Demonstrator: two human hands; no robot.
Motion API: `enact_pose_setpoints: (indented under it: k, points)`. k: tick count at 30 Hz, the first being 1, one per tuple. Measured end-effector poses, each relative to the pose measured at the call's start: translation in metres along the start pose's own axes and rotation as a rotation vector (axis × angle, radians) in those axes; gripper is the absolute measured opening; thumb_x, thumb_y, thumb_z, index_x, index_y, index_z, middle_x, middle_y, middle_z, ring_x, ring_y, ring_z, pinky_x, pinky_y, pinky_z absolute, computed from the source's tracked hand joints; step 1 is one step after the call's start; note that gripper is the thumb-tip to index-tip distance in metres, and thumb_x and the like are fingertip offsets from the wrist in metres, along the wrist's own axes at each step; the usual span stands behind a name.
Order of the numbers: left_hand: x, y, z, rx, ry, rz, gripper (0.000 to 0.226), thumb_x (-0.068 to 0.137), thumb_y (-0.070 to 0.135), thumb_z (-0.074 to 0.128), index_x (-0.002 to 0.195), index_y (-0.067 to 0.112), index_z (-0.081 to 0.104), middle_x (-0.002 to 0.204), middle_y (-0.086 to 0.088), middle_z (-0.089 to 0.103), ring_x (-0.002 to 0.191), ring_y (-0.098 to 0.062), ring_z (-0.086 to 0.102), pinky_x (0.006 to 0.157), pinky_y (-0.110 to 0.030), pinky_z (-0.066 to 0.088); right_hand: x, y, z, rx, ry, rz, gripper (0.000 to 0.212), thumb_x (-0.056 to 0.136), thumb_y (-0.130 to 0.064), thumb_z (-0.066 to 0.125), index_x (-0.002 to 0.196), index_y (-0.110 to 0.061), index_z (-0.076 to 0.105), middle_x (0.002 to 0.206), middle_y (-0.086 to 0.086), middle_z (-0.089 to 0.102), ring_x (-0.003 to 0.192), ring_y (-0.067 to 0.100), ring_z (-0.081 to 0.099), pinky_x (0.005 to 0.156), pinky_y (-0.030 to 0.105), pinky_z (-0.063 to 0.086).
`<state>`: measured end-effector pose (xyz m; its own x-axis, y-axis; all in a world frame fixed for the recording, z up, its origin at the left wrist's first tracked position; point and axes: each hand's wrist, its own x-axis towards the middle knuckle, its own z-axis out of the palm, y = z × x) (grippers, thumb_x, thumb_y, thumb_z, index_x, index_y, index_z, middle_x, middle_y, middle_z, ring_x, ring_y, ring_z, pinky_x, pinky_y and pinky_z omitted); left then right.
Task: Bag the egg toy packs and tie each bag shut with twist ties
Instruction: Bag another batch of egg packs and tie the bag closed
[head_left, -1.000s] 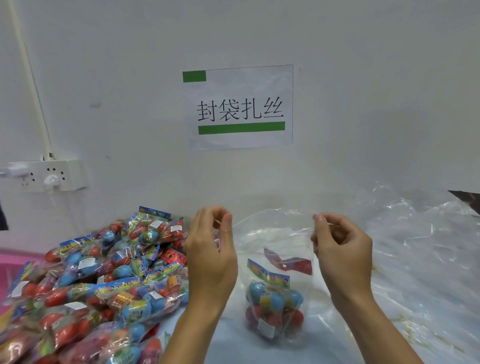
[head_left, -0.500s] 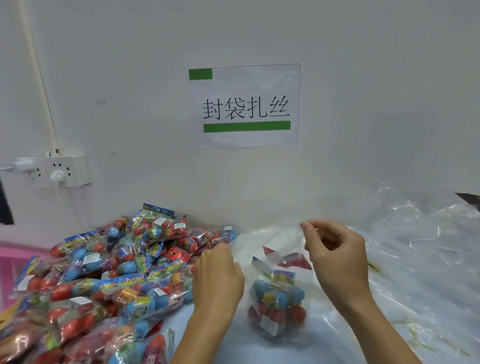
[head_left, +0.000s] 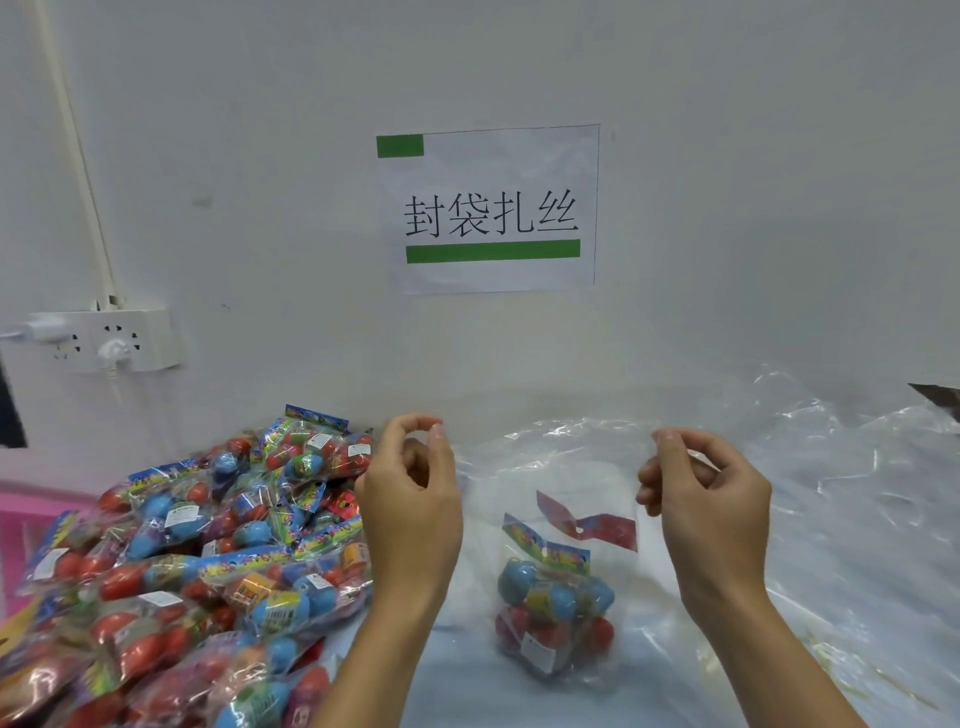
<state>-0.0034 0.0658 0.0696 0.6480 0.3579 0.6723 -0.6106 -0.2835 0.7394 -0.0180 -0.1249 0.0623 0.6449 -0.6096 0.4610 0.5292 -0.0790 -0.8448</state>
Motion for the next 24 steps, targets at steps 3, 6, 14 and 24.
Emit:
enact_pose_setpoints:
  k: [3,6,14,24]
  points:
    - [-0.001,0.005,0.002,0.185,-0.092,-0.043,0.037,0.083,0.062,0.057,0.089,0.025,0.056,0.079,0.007,0.056,0.068,-0.007,0.05,0.057,-0.023,0.042,-0.002,-0.001,0.001,-0.002,-0.073,-0.038,0.017,0.097,-0.017,0.063,0.08,-0.013,0.067,0.055,0.0,0.062,0.046,0.009,0.054,0.047,0.018,0.046]
    - [-0.003,0.003,0.005,0.496,-0.248,-0.149,0.043,0.082,0.048,0.074,0.11,0.023,0.053,0.104,0.008,0.056,0.092,-0.016,0.056,0.077,-0.033,0.05,-0.005,-0.002,0.001,-0.057,-0.131,-0.103,0.02,0.095,-0.014,0.065,0.075,-0.014,0.068,0.056,0.005,0.06,0.047,0.012,0.052,0.046,0.018,0.047]
    - [0.002,-0.006,0.0,0.457,-0.046,-0.21,0.009,0.092,0.012,0.058,0.086,0.013,0.063,0.07,-0.002,0.062,0.063,-0.015,0.056,0.051,-0.028,0.04,-0.004,-0.003,-0.001,-0.155,-0.099,-0.16,0.02,0.093,-0.018,0.065,0.073,-0.018,0.067,0.058,-0.005,0.063,0.05,0.007,0.052,0.048,0.017,0.045]
    - [0.011,0.001,-0.003,-0.326,-0.212,-0.529,0.04,0.1,0.014,0.045,0.075,0.001,0.075,0.059,-0.017,0.067,0.04,-0.021,0.054,0.034,-0.026,0.041,0.002,0.002,-0.004,-0.08,0.003,0.04,0.019,0.097,-0.022,0.064,0.081,-0.013,0.069,0.057,0.0,0.067,0.041,0.008,0.056,0.051,0.027,0.047]
